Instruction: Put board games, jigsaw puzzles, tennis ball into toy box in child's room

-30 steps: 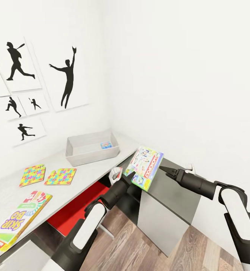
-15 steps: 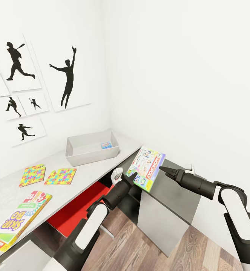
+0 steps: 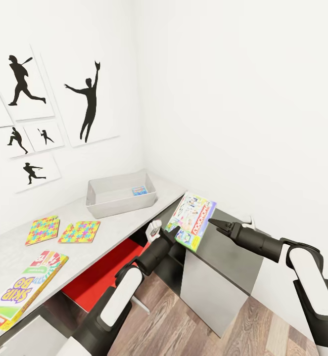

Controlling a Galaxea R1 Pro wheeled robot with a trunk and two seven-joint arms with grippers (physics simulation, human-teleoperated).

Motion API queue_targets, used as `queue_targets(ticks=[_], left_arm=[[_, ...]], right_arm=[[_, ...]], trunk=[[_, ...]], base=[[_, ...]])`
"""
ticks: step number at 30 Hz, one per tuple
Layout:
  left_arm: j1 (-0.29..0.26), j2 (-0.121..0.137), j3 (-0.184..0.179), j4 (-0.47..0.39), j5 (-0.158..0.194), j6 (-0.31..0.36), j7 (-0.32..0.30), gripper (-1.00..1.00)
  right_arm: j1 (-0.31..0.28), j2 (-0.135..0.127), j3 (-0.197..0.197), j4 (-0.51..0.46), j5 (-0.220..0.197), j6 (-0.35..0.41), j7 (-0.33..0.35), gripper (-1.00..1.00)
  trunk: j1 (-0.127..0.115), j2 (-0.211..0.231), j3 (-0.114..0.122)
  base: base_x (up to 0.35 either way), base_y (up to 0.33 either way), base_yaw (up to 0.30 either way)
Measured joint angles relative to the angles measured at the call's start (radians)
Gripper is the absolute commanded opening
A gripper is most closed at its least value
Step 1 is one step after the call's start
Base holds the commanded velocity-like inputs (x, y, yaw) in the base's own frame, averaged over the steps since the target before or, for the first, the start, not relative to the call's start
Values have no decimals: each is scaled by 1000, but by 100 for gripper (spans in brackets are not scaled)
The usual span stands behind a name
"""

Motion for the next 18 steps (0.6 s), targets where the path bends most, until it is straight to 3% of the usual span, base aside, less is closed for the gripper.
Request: queue_targets(ticks=[6, 18], left_arm=[[-1, -7, -2, 1, 1, -1, 0, -100], [-1, -10, -42, -2, 12, -2, 0, -100]], right_arm=[[-1, 0, -1, 0, 0, -1, -1, 100], [-1, -1, -6, 0, 1, -1, -2, 100]], trunk=[[0, 0, 0], [0, 0, 0]], base=[[0, 0, 0], [0, 0, 0]])
